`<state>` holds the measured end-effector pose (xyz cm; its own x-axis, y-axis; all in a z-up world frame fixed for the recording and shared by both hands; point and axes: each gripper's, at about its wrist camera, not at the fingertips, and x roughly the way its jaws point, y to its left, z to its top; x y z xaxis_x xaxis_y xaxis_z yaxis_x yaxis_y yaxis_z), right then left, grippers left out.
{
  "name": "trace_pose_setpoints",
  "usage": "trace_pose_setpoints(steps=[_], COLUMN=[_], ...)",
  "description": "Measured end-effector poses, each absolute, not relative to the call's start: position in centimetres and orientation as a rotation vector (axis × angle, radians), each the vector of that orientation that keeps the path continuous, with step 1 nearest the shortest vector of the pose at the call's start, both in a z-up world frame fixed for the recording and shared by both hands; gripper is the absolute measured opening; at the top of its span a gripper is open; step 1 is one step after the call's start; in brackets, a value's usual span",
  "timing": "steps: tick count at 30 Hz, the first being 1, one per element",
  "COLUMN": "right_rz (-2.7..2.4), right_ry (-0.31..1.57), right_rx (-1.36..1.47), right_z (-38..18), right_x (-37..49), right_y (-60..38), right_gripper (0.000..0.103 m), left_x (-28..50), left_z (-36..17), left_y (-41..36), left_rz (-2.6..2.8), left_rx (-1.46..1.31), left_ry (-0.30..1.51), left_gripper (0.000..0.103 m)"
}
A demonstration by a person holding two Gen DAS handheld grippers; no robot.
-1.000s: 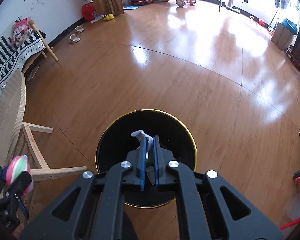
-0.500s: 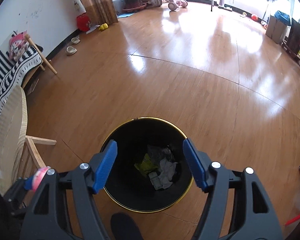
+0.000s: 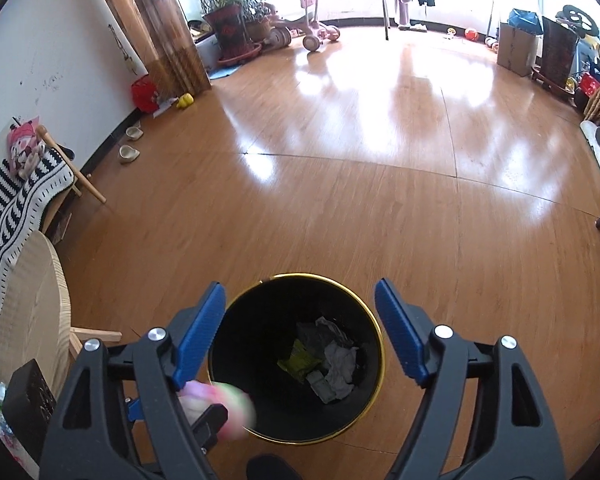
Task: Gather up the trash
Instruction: 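Carry both items to the bin and open both tools to drop them, then move both tools back over the table toward the red cigarette box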
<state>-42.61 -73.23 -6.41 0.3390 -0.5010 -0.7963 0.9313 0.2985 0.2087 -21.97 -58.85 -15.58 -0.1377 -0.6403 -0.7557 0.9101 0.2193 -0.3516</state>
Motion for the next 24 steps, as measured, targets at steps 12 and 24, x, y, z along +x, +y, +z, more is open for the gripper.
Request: trace_pose_setpoints(steps=[12,24], right_rz=[-0.794,-0.274], right_ry=[0.698,0.746], right_rx=[0.604,0.409], right_z=[-2.0,2.9], right_x=[-32.3,-13.0], right_y=[-66.7,-46.0], right_gripper=[0.075,0.075], left_x=[-14.1,-1.5], left_z=[-7.4,-0.8], left_y=[-47.7,-22.3], left_rz=[-1.185,-0.689], left_rx=[0.193,0.085], left_ry=[0.935,0.811], left_gripper=[0.090,0.092])
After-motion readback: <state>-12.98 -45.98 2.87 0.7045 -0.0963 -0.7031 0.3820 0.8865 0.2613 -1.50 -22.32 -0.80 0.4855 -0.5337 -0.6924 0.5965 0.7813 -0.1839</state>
